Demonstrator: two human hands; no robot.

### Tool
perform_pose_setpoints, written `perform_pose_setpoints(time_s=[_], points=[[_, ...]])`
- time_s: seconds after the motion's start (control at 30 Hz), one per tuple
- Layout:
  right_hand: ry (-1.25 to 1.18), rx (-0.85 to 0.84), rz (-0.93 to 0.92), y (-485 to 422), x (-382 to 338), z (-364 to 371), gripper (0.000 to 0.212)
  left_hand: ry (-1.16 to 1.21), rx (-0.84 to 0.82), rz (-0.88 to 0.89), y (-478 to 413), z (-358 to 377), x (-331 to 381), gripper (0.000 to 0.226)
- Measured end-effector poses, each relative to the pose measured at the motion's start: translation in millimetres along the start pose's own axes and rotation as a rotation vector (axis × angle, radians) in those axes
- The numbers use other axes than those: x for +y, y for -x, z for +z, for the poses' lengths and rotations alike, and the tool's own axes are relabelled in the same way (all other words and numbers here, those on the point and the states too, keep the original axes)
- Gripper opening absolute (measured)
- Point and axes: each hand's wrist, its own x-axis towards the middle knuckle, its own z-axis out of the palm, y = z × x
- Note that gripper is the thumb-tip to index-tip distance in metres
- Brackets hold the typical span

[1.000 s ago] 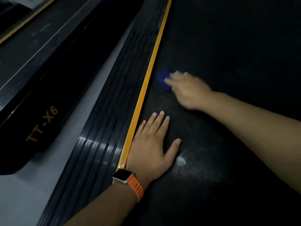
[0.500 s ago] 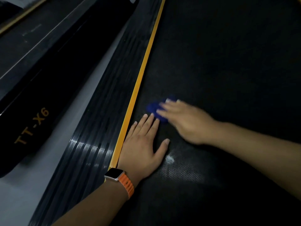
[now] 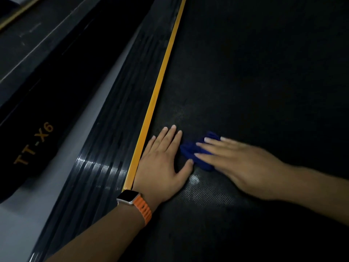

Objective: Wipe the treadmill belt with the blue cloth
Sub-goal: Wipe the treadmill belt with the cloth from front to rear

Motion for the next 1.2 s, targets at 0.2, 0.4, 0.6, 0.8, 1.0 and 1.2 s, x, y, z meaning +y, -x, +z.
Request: perform_pose_setpoints(time_s=[0.2,0.4,0.6,0.8,1.0,1.2], points=[[0.116,0.103,0.528,-46,133,-39,0.047,0.012,0.017,-0.013,0,-1,1,0.078],[-0.01,0.082,0.134,-5,1,5,0.047,-0.012,0.017,0.001,-1,2,-1,0.077],[0.047,0.086,0.501,-31,107,-32,0.048,-0.006,0.013,-0.008,0,0,1,0.078],[0.045,0.115,0.263,-3,3,3,0.048,-0.014,0.032,-0.007,-1,2,-1,0.078],[0.103,0.062,0.264,12,32,-17,0.046,-0.014,0.011,-0.013,-1,0,1,0.081],[0.078,0.131,0.618,-18,50,-14,0.054,-0.001,0.018,-0.016,0,0,2,0.082]])
